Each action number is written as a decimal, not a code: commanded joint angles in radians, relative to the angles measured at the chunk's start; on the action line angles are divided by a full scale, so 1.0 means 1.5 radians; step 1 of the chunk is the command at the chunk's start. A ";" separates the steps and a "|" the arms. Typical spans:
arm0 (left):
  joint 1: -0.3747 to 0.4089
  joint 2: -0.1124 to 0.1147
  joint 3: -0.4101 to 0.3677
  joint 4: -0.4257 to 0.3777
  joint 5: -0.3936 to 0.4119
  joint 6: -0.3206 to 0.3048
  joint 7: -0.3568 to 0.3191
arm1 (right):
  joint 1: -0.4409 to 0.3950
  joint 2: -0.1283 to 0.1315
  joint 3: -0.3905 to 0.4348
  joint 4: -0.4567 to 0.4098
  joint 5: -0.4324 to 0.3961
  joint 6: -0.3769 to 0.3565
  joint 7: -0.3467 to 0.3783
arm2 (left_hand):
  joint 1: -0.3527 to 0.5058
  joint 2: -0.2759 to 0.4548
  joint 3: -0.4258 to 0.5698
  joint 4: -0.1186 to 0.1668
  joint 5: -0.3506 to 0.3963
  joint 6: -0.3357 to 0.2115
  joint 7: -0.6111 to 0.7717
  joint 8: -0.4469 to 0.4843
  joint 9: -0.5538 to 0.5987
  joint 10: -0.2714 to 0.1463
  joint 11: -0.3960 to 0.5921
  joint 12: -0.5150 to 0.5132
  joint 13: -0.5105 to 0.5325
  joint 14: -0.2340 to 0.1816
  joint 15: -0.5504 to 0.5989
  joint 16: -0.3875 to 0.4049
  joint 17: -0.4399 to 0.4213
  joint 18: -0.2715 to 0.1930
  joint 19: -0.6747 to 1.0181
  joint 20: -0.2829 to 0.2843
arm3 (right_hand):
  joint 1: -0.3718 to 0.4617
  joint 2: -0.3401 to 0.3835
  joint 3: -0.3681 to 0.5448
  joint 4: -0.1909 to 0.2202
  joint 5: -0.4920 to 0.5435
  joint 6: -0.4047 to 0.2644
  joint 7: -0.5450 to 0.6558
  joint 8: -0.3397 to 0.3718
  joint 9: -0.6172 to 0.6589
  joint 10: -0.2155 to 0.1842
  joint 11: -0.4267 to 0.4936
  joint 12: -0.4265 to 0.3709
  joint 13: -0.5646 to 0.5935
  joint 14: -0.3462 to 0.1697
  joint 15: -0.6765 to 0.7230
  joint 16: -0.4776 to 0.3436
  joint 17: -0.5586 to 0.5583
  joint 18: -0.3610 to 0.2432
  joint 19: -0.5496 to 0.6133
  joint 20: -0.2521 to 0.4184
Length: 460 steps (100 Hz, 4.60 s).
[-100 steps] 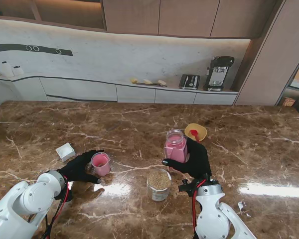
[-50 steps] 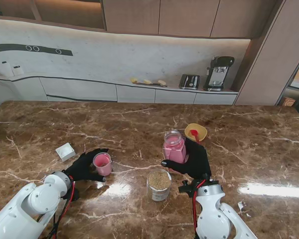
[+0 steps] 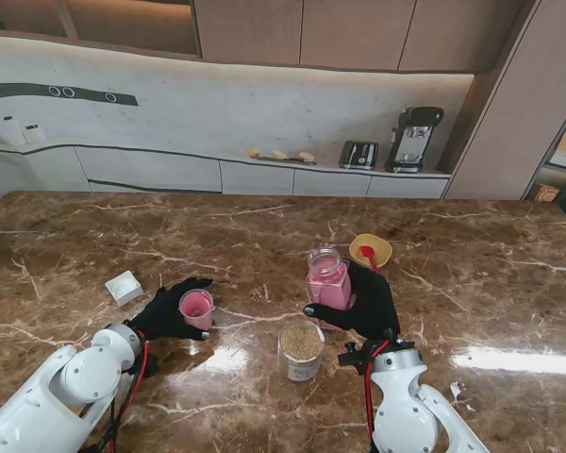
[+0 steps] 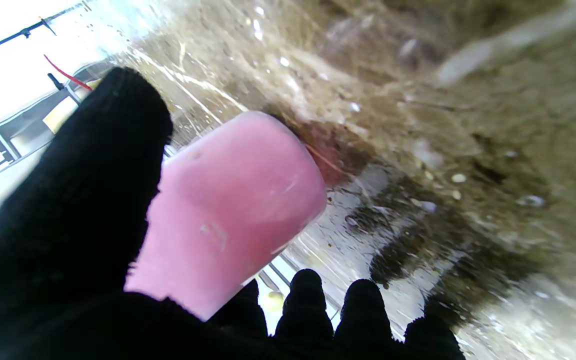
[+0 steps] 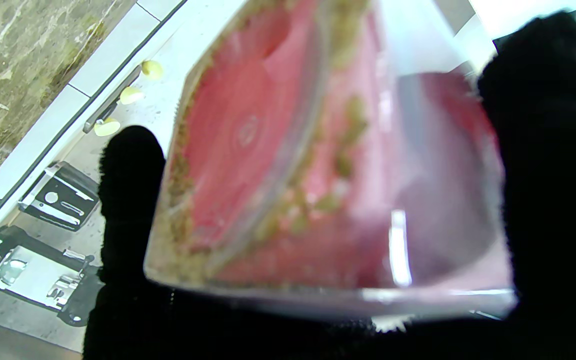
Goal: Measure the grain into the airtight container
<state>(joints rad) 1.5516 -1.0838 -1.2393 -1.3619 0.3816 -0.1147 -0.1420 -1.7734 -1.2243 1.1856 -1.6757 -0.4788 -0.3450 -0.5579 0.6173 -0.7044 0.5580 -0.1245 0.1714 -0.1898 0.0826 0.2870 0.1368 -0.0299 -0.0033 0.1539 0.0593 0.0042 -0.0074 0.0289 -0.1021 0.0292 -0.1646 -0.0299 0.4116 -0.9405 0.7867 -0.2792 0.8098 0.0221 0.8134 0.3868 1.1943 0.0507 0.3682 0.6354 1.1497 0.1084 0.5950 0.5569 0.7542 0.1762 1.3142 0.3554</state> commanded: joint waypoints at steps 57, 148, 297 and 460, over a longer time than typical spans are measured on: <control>0.006 -0.030 0.025 0.020 -0.041 0.003 0.074 | -0.007 0.000 0.000 -0.002 0.006 0.012 0.015 | 0.171 0.132 -0.088 -0.006 0.240 -0.042 0.467 0.273 -0.005 -0.018 0.035 0.128 -0.018 -0.010 -0.005 0.049 0.052 -0.034 0.094 0.017 | 0.204 0.124 0.212 0.015 0.086 -0.199 0.096 0.015 0.036 -0.085 0.023 0.013 0.011 -0.062 0.020 0.027 0.003 -0.024 -0.009 0.017; 0.055 -0.013 -0.029 -0.302 0.002 0.043 0.023 | -0.002 -0.003 -0.001 0.015 -0.040 0.047 -0.037 | 0.301 0.338 -0.324 0.047 0.307 0.011 0.502 0.335 0.491 0.062 0.333 0.289 0.382 0.174 0.345 0.523 0.113 0.172 0.576 0.649 | 0.204 0.140 0.199 0.016 0.085 -0.197 0.096 0.017 0.041 -0.081 0.027 0.013 0.016 -0.062 0.026 0.025 0.006 -0.022 0.000 0.018; -0.125 0.013 0.118 -0.366 0.123 0.069 -0.098 | 0.004 0.010 -0.014 0.013 -0.101 0.054 -0.030 | 0.299 0.310 -0.276 0.038 0.326 0.039 0.522 0.295 0.595 0.070 0.431 0.398 0.475 0.207 0.505 0.601 0.142 0.211 0.848 0.554 | 0.201 0.142 0.198 0.016 0.087 -0.195 0.096 0.016 0.046 -0.080 0.030 0.011 0.022 -0.062 0.030 0.020 0.012 -0.021 0.007 0.013; -0.258 0.039 0.178 -0.430 0.410 -0.071 -0.222 | -0.003 0.011 -0.012 0.007 -0.099 0.015 -0.023 | 0.229 0.251 -0.135 0.010 0.399 0.052 0.514 0.122 0.652 0.034 0.500 0.463 0.562 0.166 0.560 0.643 0.205 0.179 0.893 0.536 | 0.198 0.144 0.198 0.015 0.087 -0.195 0.095 0.016 0.047 -0.080 0.029 0.011 0.024 -0.061 0.031 0.019 0.014 -0.020 0.009 0.010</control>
<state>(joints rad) 1.1690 -1.0297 -0.9742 -2.0017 0.9899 -0.2148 -0.4691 -1.7716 -1.2043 1.1710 -1.6614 -0.6316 -0.3196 -0.6055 0.8495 -0.4937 -0.0159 -0.0785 0.5620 0.0378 0.7620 0.4825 0.9694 0.1717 0.5414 0.7868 0.8651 0.2807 0.7748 0.9771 0.2032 0.3033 1.1280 0.7830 0.4116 -0.9405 0.7867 -0.2792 0.8106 0.0221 0.8134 0.3867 1.1987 0.0507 0.3656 0.6353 1.1512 0.1039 0.5950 0.5569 0.7672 0.1761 1.3141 0.3556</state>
